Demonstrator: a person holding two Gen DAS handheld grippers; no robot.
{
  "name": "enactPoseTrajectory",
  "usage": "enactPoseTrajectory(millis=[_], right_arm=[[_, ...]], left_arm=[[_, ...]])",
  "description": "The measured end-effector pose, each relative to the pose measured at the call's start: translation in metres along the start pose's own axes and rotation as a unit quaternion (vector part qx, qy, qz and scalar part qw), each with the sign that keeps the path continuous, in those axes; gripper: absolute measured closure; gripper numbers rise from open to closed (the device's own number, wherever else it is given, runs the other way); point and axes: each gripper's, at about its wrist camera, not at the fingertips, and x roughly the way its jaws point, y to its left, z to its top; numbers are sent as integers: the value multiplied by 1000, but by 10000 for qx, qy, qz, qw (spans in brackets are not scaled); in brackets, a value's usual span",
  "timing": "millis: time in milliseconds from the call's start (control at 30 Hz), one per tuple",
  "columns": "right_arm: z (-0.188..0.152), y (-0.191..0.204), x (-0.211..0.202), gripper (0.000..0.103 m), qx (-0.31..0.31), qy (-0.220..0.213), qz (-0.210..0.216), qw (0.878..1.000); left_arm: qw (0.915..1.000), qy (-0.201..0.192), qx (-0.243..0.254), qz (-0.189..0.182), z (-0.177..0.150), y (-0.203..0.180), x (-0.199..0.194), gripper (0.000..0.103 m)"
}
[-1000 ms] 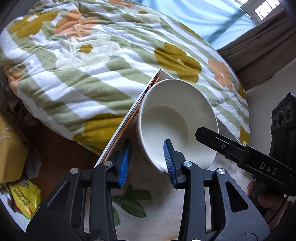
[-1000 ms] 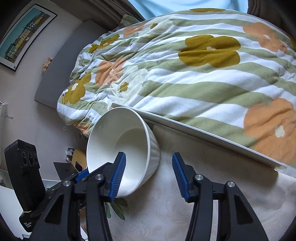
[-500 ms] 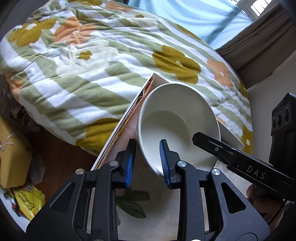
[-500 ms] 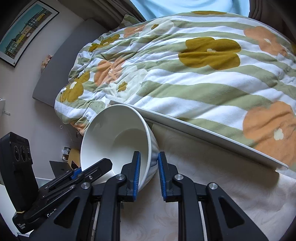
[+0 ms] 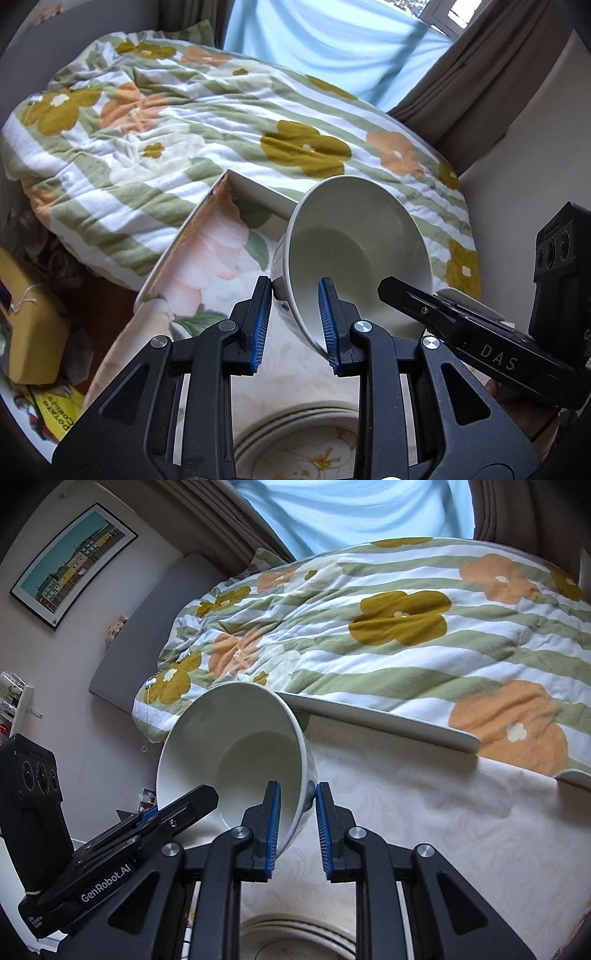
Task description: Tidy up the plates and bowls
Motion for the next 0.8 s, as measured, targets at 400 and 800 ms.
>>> enactPoseTrajectory(millis=[400, 800], right_arm=[[-101, -65, -152, 86, 364, -643, -360, 9966], [-186, -145, -229, 86, 1119, -836, -999, 9851]], left_arm=[[9954, -115, 825, -468, -100, -149, -65, 80], [9796, 632, 1599, -1043, -201, -256, -54, 80]])
